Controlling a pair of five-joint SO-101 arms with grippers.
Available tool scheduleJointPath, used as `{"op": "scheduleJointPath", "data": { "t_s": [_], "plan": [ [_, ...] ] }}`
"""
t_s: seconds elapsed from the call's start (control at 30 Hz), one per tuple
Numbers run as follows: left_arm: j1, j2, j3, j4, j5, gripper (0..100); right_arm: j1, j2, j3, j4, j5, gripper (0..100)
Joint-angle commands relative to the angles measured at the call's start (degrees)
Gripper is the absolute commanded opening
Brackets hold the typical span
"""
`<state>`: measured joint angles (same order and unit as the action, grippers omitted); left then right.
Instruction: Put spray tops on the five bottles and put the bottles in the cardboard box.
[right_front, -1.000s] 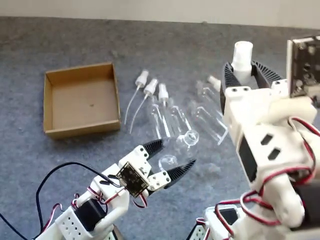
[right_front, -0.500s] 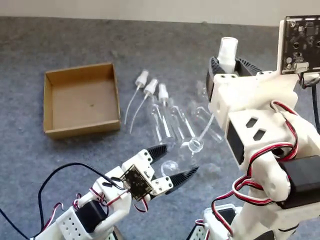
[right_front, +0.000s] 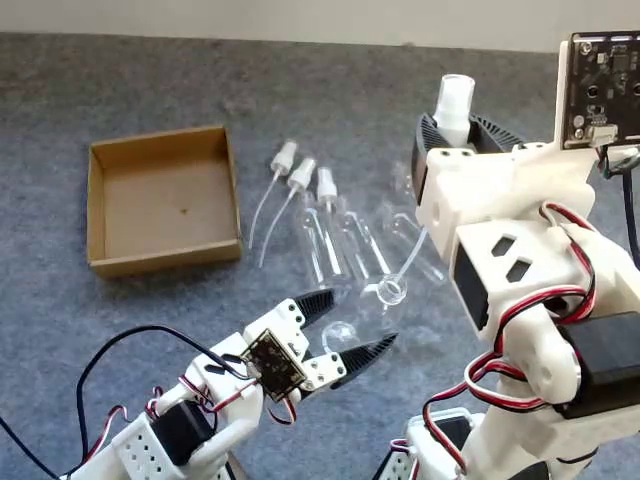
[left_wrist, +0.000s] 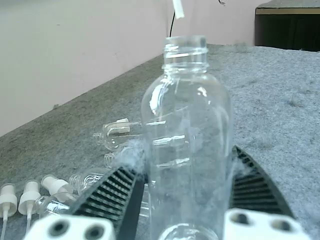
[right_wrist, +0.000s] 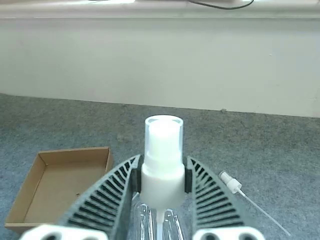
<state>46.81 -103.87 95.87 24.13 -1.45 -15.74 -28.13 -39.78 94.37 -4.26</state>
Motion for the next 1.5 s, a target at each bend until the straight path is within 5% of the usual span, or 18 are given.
{"op": "scheduleJointPath", "data": {
  "t_s": [0.0, 0.7, 1.13, 1.47],
  "plan": [
    [0.9, -0.7, 1.2, -0.1, -0.6, 12, -0.7, -0.7, 0.0, 0.5, -0.6, 6.2],
    [0.7, -0.7, 1.1, -4.2, -0.6, 12, -1.3, -0.9, 8.1, 3.5, -0.9, 6.0],
    [-6.2, -0.7, 0.7, -4.3, -0.5, 12, -12.8, -9.5, 9.5, 6.8, -0.5, 6.0],
    [-6.5, -0.7, -1.6, -4.0, -0.5, 12, -16.2, -25.5, 38.8, -2.8, -0.4, 6.3]
  ]
}}
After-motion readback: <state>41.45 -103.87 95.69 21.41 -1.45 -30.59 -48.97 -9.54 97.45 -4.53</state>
